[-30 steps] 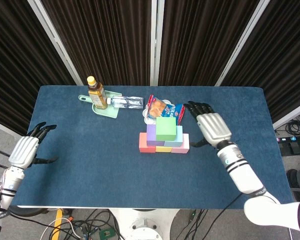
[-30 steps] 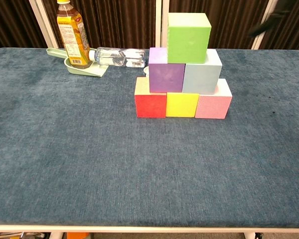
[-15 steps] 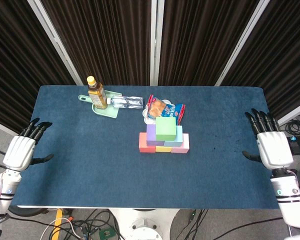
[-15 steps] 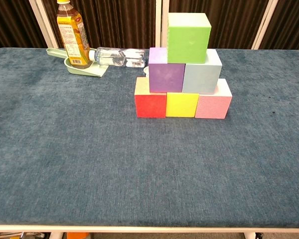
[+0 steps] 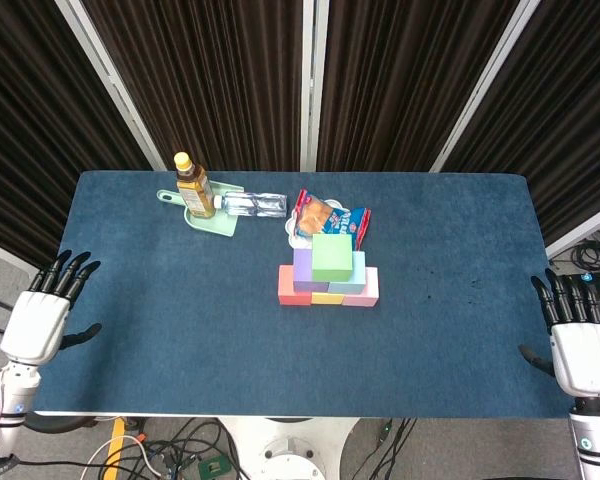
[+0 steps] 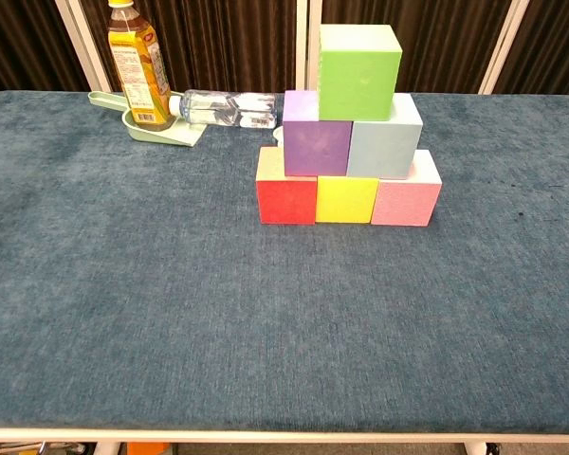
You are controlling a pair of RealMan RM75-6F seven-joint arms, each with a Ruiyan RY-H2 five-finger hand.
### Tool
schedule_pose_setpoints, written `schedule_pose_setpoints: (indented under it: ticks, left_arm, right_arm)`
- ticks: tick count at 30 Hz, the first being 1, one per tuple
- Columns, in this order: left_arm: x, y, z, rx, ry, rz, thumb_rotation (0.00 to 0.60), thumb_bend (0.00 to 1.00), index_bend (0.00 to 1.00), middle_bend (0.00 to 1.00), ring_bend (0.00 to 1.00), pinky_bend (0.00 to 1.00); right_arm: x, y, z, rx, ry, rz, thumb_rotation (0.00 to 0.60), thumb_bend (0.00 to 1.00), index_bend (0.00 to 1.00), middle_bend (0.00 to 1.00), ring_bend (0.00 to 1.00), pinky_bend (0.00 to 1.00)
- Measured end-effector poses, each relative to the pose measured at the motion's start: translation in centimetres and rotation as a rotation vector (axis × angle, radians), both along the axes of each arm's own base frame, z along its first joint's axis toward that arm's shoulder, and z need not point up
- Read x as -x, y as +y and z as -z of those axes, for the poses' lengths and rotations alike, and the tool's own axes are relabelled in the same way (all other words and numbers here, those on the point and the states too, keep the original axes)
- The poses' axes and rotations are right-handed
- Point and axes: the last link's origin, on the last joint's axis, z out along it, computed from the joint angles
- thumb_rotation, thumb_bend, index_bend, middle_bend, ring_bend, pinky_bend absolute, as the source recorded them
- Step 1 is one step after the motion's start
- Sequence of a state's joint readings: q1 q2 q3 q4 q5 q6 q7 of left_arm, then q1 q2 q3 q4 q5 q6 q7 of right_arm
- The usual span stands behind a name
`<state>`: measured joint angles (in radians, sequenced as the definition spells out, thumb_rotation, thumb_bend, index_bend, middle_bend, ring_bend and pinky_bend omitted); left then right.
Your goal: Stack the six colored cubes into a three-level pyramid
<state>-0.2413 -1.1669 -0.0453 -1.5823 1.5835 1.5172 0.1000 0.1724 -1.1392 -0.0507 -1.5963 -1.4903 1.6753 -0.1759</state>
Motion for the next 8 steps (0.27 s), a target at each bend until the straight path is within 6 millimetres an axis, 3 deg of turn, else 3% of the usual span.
schedule_pose_setpoints:
  ticks: [8]
  left_arm:
    - [-0.81, -0.5, 0.44, 0.028, 0.013, -0.016, 0.6, 0.03, 0.12, 0.07, 0.0, 0.16]
  right_arm:
    - [0.08, 0.47, 0.72, 0.005, -0.001, -0.024, 0.6, 0.0, 0.0, 0.0, 0.0, 0.0]
